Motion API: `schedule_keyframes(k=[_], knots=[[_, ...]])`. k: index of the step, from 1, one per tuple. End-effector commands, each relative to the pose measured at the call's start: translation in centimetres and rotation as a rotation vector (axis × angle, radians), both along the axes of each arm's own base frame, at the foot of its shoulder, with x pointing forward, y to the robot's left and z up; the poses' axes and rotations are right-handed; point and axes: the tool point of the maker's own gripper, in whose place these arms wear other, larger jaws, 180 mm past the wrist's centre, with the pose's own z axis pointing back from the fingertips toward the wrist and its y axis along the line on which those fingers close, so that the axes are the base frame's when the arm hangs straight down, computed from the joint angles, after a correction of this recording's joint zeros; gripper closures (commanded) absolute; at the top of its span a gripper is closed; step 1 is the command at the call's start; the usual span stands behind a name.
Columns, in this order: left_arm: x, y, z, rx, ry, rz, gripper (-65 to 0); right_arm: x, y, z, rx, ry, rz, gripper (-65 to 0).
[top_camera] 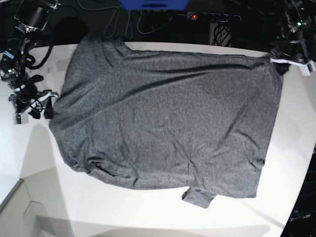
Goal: Layout the t-shirt on the table in an organized manner, then fold the t-shirt properly
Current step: 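Grasp the shoulder edge with the left gripper and pull it outward, then grasp the shirt's side edges with both grippers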
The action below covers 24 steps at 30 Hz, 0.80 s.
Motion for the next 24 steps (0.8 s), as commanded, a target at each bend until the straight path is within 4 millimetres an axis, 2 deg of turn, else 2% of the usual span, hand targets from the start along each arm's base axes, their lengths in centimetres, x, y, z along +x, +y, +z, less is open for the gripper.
schedule_keyframes(k=[1, 5, 7, 9, 12, 15, 17, 19, 21, 24], knots=[[0.1, 0.8, 1.0, 0.034, -0.022, -0.002, -0.1, 1.1, -0.2, 2.1, -0.011, -0.072, 0.007, -30.2], [0.1, -0.2, 0.4, 0.022, -0.004, -0.038, -0.6, 1.7, 0.9, 2.4, -0.012, -0.082, 0.041, -30.2], [-0.4, -0.4, 0.0, 0.013, 0.026, -0.050, -2.9, 1.9, 1.3, 2.4, -0.015, -0.080, 0.056, -30.2], [-0.4, -1.3, -0.1, -0.002, 0.045, -0.109, -10.8, 2.2, 1.3, 2.6, -0.015, -0.087, 0.054, -30.2], [-0.4, -1.1, 0.3, -0.005, 0.036, -0.152, -25.5, 3.2, 1.3, 3.4, -0.017, -0.109, 0.060, -30.2], [-1.0, -0.4, 0.8, -0.002, 0.020, -0.133, -33.3, 3.6, 1.9, 3.5, -0.025, -0.108, 0.088, -30.2], [-1.1, 0.9, 2.1, 0.023, -0.011, -0.101, -33.5, 4.0, 3.0, 3.5, -0.022, -0.108, 0.119, -30.2], [0.0, 1.7, 4.0, 0.058, -0.063, -0.086, -33.5, 4.8, 3.8, 3.9, -0.023, -0.121, 0.142, -30.2], [1.5, 1.8, 5.8, 0.086, -0.119, -0.091, -33.5, 5.0, 4.5, 3.9, -0.020, -0.123, 0.160, -30.2], [4.8, 1.2, 8.7, 0.112, -0.227, -0.115, -33.5, 5.9, 6.4, 4.2, -0.020, -0.129, 0.213, -30.2]])
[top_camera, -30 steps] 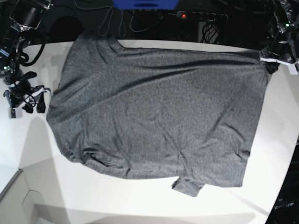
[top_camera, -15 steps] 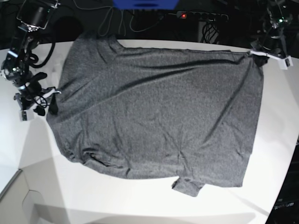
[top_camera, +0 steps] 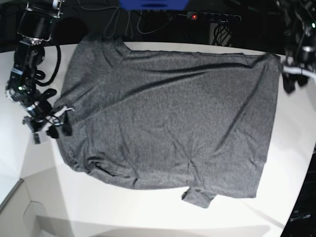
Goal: Layout the t-shirt on the table in an organized manner, then fold the t-shirt properly
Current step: 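Grasp the shirt's side edges with both grippers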
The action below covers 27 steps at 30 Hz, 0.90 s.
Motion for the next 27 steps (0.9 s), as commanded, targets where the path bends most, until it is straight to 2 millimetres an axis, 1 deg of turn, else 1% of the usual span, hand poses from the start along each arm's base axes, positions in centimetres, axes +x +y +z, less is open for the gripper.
schedule_keyframes(k=[1, 2, 3, 4, 6, 7, 8, 10, 12, 13, 16, 18, 19, 22, 25, 26, 27], knots=[[1.8, -0.7, 1.4, 0.011, -0.055, -0.033, -33.5, 1.3, 0.5, 1.7, 0.005, -0.058, 0.023, -30.2], [3.4, -1.8, 1.6, -0.006, -0.079, -0.059, -33.5, 1.4, 1.0, 1.3, 0.010, -0.046, 0.034, -30.2], [4.6, -2.7, 1.5, -0.024, -0.092, -0.083, -33.5, 1.4, 1.3, 0.8, 0.016, -0.031, 0.040, -30.2], [6.1, -3.9, 1.5, -0.047, -0.106, -0.116, -33.5, 1.8, 1.6, 0.5, 0.024, -0.025, 0.047, -30.2], [8.7, -5.9, 0.7, -0.095, -0.109, -0.171, -33.5, 2.0, 1.6, -0.3, 0.037, -0.003, 0.044, -30.1], [9.8, -6.6, 0.1, -0.117, -0.105, -0.185, -33.4, 1.9, 1.6, -0.8, 0.045, 0.011, 0.039, -30.1], [10.8, -7.0, -0.4, -0.127, -0.096, -0.195, -33.4, 2.0, 1.5, -1.1, 0.052, 0.019, 0.035, -30.1], [12.6, -7.6, -2.0, -0.122, -0.049, -0.209, -33.4, 2.1, 1.4, -1.8, 0.065, 0.040, 0.028, -30.2], [13.6, -7.4, -4.0, -0.098, 0.019, -0.209, -33.4, 1.9, 1.2, -2.6, 0.071, 0.064, 0.021, -30.2], [13.8, -7.2, -4.8, -0.089, 0.048, -0.207, -33.4, 1.7, 0.6, -2.9, 0.052, 0.075, 0.019, -30.2], [13.4, -6.8, -7.0, -0.073, 0.121, -0.202, -33.4, 0.8, -0.2, -4.4, -0.015, 0.125, 0.021, -30.2], [13.1, -6.6, -7.5, -0.062, 0.141, -0.200, -33.4, 0.2, -0.7, -5.1, -0.052, 0.151, 0.024, -30.2], [12.6, -6.1, -7.8, -0.056, 0.155, -0.197, -33.4, -0.4, -0.7, -5.5, -0.063, 0.163, 0.026, -30.2], [10.5, -5.3, -9.2, -0.046, 0.204, -0.193, -33.4, -1.5, -0.9, -6.2, -0.072, 0.186, 0.028, -30.2], [8.2, -5.1, -10.8, -0.046, 0.257, -0.191, -33.4, -2.8, -1.0, -7.2, -0.076, 0.216, 0.030, -30.2], [7.3, -5.1, -11.4, -0.046, 0.278, -0.192, -33.4, -3.3, -1.4, -7.4, -0.085, 0.227, 0.029, -30.2], [6.4, -4.5, -11.8, -0.039, 0.296, -0.184, -33.4, -3.7, -1.7, -7.6, -0.091, 0.236, 0.029, -30.2]])
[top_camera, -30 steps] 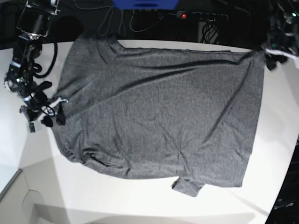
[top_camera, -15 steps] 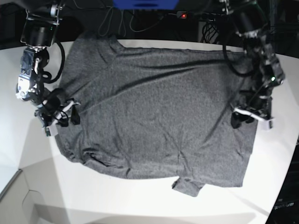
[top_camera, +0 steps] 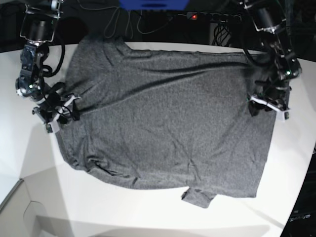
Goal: Layout the t-shirt on the table in an organized manner, then fold the t-shirt properly
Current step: 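Grasp the shirt's side edges with both grippers, then pull the shirt edges apart with both grippers to smooth it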
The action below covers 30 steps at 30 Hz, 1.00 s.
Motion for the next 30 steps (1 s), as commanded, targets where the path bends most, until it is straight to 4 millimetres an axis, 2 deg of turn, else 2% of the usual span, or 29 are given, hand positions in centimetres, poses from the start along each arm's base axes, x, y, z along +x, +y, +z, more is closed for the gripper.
schedule_keyframes(k=[1, 3, 6, 12, 17, 19, 23, 25, 30], knots=[[-2.1, 0.9, -1.5, 0.020, 0.094, 0.003, -33.4, -1.2, -1.2, -0.8, -0.054, 0.060, 0.010, -30.2], [-3.8, 1.8, -2.0, 0.019, 0.117, 0.034, -33.4, -2.1, -1.3, -1.3, -0.059, 0.076, 0.012, -30.1], [-5.3, 3.4, -1.5, 0.041, 0.114, 0.079, -33.4, -3.0, -1.1, -0.9, -0.076, 0.069, 0.027, -30.2], [-4.7, 3.8, 1.4, 0.020, 0.017, 0.091, -33.4, -3.3, -0.3, 1.5, -0.113, 0.000, 0.065, -30.2], [-3.7, 3.5, 2.3, 0.007, -0.020, 0.086, -33.4, -2.3, 0.1, 3.2, -0.126, -0.053, 0.077, -30.2], [-2.9, 3.3, 3.5, 0.014, -0.056, 0.084, -33.4, -1.1, 0.3, 4.9, -0.137, -0.102, 0.085, -30.2], [-2.0, 3.0, 5.5, 0.041, -0.106, 0.065, -33.4, 1.3, -0.6, 8.5, -0.164, -0.203, 0.058, -30.2], [-1.8, 2.9, 5.5, 0.036, -0.110, 0.065, -33.4, 3.1, -0.8, 9.9, -0.164, -0.243, 0.045, -30.2], [-0.6, 2.4, 6.0, 0.021, -0.137, 0.068, -33.4, 7.9, -2.0, 10.2, -0.100, -0.242, -0.005, -30.2]])
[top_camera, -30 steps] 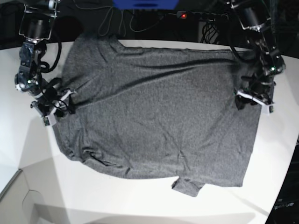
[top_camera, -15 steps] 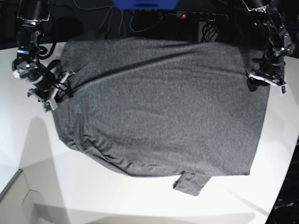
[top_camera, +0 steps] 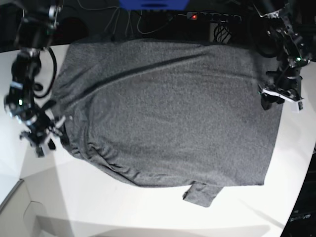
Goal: Layout the t-shirt on the table in an organized manner, then fold the t-shirt properly
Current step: 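Pull the shirt edges apart with both grippers to smooth it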
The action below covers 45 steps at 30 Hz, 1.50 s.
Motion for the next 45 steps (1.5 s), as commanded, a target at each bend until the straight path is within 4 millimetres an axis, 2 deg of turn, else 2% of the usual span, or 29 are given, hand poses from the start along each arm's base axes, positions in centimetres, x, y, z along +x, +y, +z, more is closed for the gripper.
schedule_keyframes(k=[1, 4, 9, 14, 18, 22, 26, 29, 32, 33, 40, 45], knots=[[0.9, 0.7, 1.8, 0.025, -0.060, 0.001, -33.4, 1.9, -1.4, 2.1, 0.002, -0.055, -0.023, -30.2], [0.9, 0.6, 1.7, 0.021, -0.061, 0.003, -33.4, 3.5, -2.2, 1.0, 0.027, -0.010, -0.032, -30.2], [0.8, 0.7, 1.7, 0.022, -0.057, 0.003, -33.4, 5.1, -1.5, -1.7, 0.025, 0.082, 0.000, -30.2], [0.8, 0.6, 1.5, 0.026, -0.052, 0.003, -33.4, 5.7, -0.3, -2.6, 0.052, 0.035, 0.013, -30.2], [1.0, 0.6, 1.5, 0.022, -0.053, 0.005, -33.4, 6.3, -0.1, -3.0, 0.062, 0.034, 0.010, -30.1], [0.9, 0.6, 0.0, -0.010, -0.023, 0.016, -33.4, 6.7, -0.4, -3.6, 0.077, 0.046, -0.011, -29.8], [0.3, 0.7, -2.3, -0.051, 0.030, 0.033, -33.4, 7.1, -1.6, -4.4, 0.084, 0.050, -0.081, -27.2], [-0.4, 0.6, -4.0, -0.079, 0.068, 0.046, -33.4, 7.3, -2.2, -4.5, 0.081, 0.051, -0.119, -17.7], [-0.6, 0.6, -5.1, -0.101, 0.092, 0.055, -33.4, 7.6, -3.7, -4.4, 0.056, 0.039, -0.198, -2.7], [-0.7, 0.5, -5.4, -0.108, 0.101, 0.056, -33.4, 7.6, -4.4, -4.3, 0.042, 0.031, -0.234, 0.0], [-1.5, 0.4, -6.8, -0.127, 0.137, 0.064, -33.4, 8.4, -9.5, -1.9, -0.010, -0.090, -0.493, 0.0], [-1.6, 0.0, -6.9, -0.136, 0.143, 0.061, -33.4, 8.6, -9.7, -1.5, 0.004, -0.122, -0.508, -1.5]])
